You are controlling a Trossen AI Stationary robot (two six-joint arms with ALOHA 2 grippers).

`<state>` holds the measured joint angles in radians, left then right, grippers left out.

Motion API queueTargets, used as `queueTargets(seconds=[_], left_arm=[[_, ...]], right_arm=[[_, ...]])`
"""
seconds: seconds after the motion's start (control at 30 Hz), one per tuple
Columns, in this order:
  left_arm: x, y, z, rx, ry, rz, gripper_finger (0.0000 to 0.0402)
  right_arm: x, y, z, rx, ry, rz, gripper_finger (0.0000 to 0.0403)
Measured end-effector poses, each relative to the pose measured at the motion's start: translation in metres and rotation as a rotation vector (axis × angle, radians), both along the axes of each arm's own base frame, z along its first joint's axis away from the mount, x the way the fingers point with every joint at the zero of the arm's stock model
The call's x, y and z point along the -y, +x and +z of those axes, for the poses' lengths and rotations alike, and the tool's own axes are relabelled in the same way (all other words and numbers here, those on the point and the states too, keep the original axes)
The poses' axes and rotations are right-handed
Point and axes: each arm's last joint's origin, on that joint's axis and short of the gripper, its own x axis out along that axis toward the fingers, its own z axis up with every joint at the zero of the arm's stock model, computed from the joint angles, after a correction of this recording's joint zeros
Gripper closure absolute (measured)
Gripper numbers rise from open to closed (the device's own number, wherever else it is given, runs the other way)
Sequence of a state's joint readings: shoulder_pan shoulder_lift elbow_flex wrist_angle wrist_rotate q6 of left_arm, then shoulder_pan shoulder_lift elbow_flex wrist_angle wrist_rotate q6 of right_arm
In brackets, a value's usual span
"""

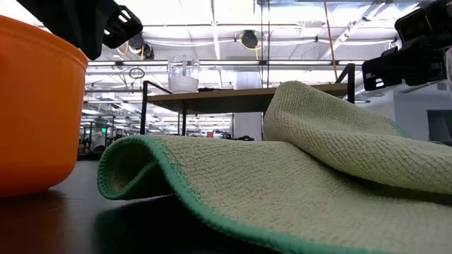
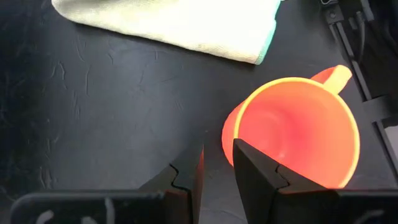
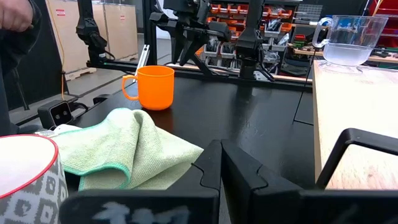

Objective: Stack small to large cups/mugs on shelf
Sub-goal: Put the orange mug on the shelf

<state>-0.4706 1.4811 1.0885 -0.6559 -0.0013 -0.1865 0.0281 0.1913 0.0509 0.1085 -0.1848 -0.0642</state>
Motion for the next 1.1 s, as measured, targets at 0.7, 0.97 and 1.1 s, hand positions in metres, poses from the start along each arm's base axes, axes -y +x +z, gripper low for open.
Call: queueTargets(seconds=[0.7,0.97,1.1], left_arm=[[-0.0002,-0.0005,-0.0003,-0.005,0.003,-0.001,0.0388],[-0.0002,-0.0004,-0.0002,-0.007,-0.003,0.008,0.036],[0.0001,0.0002,0.0001,-0.002,-0.009,0.016,0.0314]], right_arm=[[0.0,0.0,0.0,0.0,0.0,0.0,0.0403],[0.0,0.0,-0.0001,0.0,0.0,0.0,0.0403],[0.0,0.0,0.0,0.0,0.0,0.0,0.0403]])
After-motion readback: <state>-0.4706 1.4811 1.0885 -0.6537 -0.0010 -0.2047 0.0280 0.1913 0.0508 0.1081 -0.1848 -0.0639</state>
